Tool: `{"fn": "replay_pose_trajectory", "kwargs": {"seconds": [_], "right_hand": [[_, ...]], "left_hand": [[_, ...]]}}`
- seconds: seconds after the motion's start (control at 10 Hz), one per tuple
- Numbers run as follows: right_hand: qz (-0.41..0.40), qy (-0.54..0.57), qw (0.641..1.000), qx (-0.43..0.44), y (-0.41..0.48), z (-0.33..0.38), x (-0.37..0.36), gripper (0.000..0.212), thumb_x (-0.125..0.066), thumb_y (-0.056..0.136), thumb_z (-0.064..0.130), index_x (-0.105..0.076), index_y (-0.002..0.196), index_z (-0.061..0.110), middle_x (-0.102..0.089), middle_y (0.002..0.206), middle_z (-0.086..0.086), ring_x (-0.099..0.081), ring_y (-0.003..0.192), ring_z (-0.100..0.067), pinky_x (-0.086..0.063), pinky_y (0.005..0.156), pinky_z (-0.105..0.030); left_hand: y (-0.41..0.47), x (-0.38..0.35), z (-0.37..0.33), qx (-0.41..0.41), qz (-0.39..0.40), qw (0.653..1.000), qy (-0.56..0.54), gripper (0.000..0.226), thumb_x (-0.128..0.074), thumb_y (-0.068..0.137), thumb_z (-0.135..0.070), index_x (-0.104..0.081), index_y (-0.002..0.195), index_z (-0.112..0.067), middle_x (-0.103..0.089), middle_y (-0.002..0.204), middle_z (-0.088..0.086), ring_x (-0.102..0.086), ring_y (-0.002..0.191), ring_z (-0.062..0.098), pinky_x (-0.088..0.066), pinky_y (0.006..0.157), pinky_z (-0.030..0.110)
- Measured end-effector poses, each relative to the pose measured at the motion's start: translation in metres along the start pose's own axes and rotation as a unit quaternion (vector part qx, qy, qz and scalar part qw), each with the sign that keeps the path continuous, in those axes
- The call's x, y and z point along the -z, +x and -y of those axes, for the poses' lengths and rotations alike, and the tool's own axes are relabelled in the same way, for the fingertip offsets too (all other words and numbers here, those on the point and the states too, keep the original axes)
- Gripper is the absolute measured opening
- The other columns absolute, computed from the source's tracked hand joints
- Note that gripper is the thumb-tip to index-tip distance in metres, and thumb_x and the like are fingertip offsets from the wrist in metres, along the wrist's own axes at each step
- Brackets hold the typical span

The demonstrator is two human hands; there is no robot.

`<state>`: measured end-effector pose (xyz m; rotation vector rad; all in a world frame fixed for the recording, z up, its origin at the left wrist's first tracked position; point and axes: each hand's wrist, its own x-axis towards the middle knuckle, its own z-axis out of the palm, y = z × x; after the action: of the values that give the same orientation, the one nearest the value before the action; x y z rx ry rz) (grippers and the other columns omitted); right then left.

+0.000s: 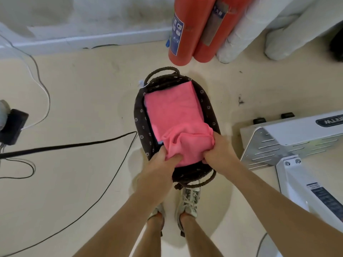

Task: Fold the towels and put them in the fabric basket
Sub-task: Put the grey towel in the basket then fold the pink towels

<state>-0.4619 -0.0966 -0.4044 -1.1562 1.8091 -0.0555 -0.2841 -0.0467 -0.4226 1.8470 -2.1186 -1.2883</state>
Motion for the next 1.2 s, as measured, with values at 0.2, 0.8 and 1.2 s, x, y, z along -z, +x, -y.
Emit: {"fn": "replay_pose_trajectory", "kwargs": {"seconds": [0.2, 0.8, 1.2], "right_hand": [[0.037, 0.006, 0.998, -0.052, 0.009, 0.008, -0.008, 0.05, -0.064, 0.089, 0.027, -0.043, 0.132, 0.015, -0.059, 0.118, -0.006, -0.058, 0.11, -0.024, -0.048, 0.094, -0.037], [0.015, -0.221, 0.975, 0.028, 0.014, 0.001, -0.007, 0.014, -0.054, 0.087, 0.014, -0.043, 0.095, 0.015, -0.06, 0.096, -0.009, -0.061, 0.091, -0.035, -0.038, 0.068, -0.03], [0.21, 0.322, 0.923, -0.014, 0.007, -0.005, 0.042, 0.036, -0.059, 0.085, -0.009, -0.065, 0.106, 0.019, -0.074, 0.096, 0.004, -0.07, 0.092, -0.009, -0.057, 0.074, -0.026]], "left_hand": [[0.021, -0.004, -0.012, 0.044, 0.008, 0.999, -0.019, 0.044, -0.079, 0.048, -0.009, -0.069, 0.088, -0.024, -0.059, 0.079, 0.006, -0.053, 0.04, 0.02, -0.041, 0.038, 0.022], [0.007, 0.004, -0.002, -0.06, -0.172, 0.981, 0.07, 0.041, -0.046, 0.073, -0.005, -0.048, 0.109, -0.025, -0.06, 0.077, -0.002, -0.053, 0.055, 0.021, -0.039, 0.048, 0.03], [0.017, 0.053, 0.007, 0.085, -0.036, 0.829, -0.551, 0.03, -0.063, 0.072, 0.013, -0.067, 0.086, -0.012, -0.063, 0.074, 0.004, -0.054, 0.072, 0.022, -0.046, 0.069, 0.034]]}}
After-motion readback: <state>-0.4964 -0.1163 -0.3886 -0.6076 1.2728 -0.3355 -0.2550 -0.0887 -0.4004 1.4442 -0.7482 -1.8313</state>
